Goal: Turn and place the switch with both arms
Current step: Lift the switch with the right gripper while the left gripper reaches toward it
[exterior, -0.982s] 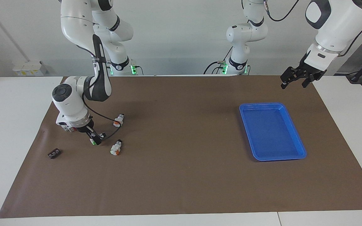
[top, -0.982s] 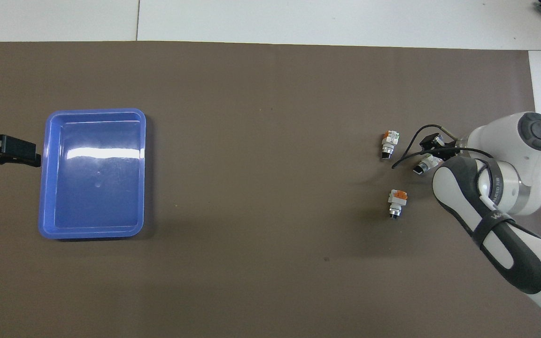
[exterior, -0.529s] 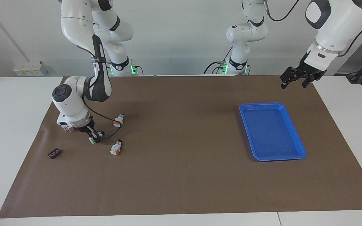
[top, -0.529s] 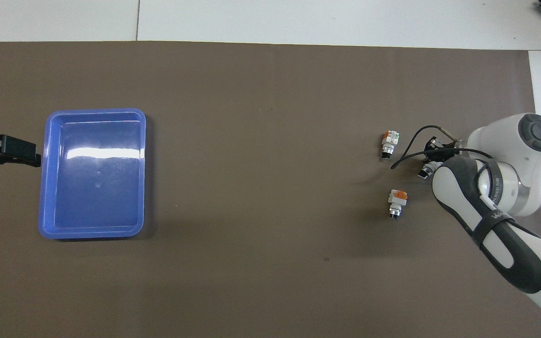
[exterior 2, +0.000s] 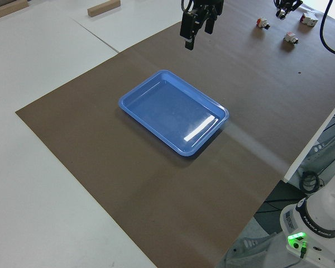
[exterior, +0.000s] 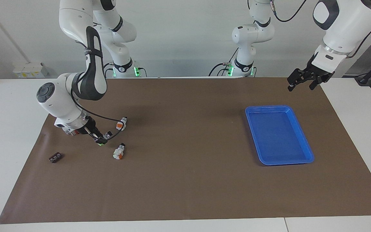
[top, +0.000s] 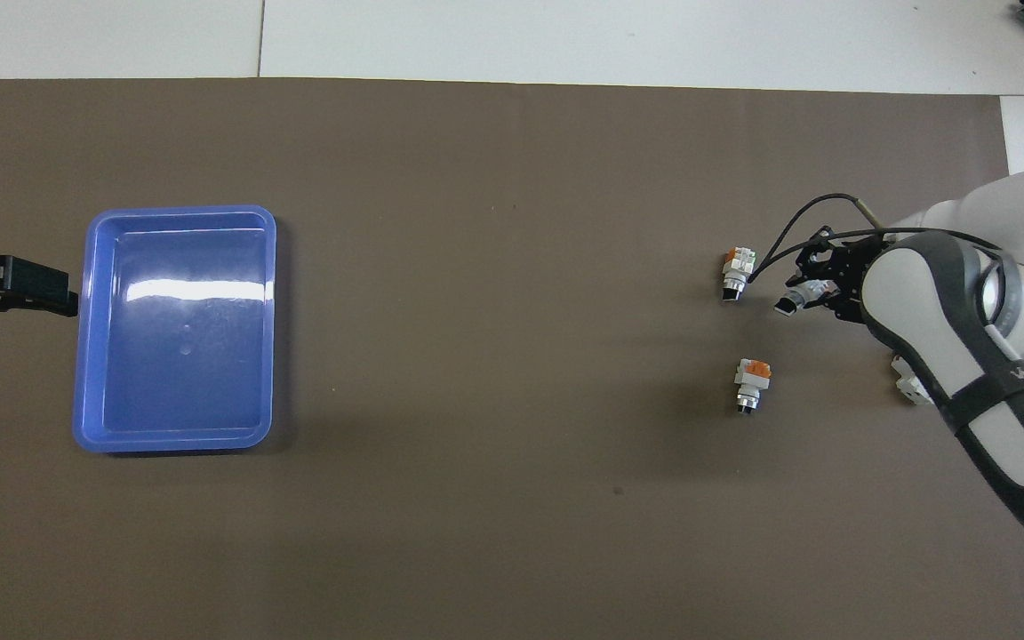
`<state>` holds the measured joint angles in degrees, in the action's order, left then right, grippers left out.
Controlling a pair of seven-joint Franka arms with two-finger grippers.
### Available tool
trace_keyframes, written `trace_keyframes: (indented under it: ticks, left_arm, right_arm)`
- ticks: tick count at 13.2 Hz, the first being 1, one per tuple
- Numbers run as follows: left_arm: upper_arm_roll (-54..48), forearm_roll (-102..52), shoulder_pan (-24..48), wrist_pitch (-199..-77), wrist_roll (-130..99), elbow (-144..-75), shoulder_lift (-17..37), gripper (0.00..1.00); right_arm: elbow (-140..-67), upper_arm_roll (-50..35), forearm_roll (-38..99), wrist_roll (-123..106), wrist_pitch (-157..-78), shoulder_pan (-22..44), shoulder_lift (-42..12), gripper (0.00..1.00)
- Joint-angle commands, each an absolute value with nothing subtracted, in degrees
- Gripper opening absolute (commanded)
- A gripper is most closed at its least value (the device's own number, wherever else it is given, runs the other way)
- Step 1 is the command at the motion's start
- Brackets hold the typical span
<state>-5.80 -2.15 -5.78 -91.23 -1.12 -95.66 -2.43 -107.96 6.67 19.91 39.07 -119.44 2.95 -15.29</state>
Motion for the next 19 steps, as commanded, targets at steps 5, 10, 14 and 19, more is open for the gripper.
trace_keyframes:
  ticks: [5,10,14,19]
  left_arm:
    - [-6.24,-7.53,-5.54,-93.86,-3.07,-96.85,-3.60,1.00]
    - [-6.68,-20.80,-5.27,-102.02,-14.28,-100.01,-4.22,0.92]
    - [-7.56,-30.46,-3.52,-105.90,-22.84,-102.47,-5.09,0.82]
    - [-7.82,-44.98,-3.52,-106.70,-31.52,-104.94,-6.50,0.61]
  right_arm:
    - [-96.43,-3.93,30.67,70.87,-108.54,2.90,-12.30,0.00]
    - [-92.20,-16.86,32.52,88.99,-113.44,3.34,-12.39,0.00]
    - [-90.79,-19.07,33.57,97.81,-121.79,9.65,-12.83,0.00]
    - [-92.02,-18.98,33.49,102.12,-128.99,14.05,-13.97,0.00]
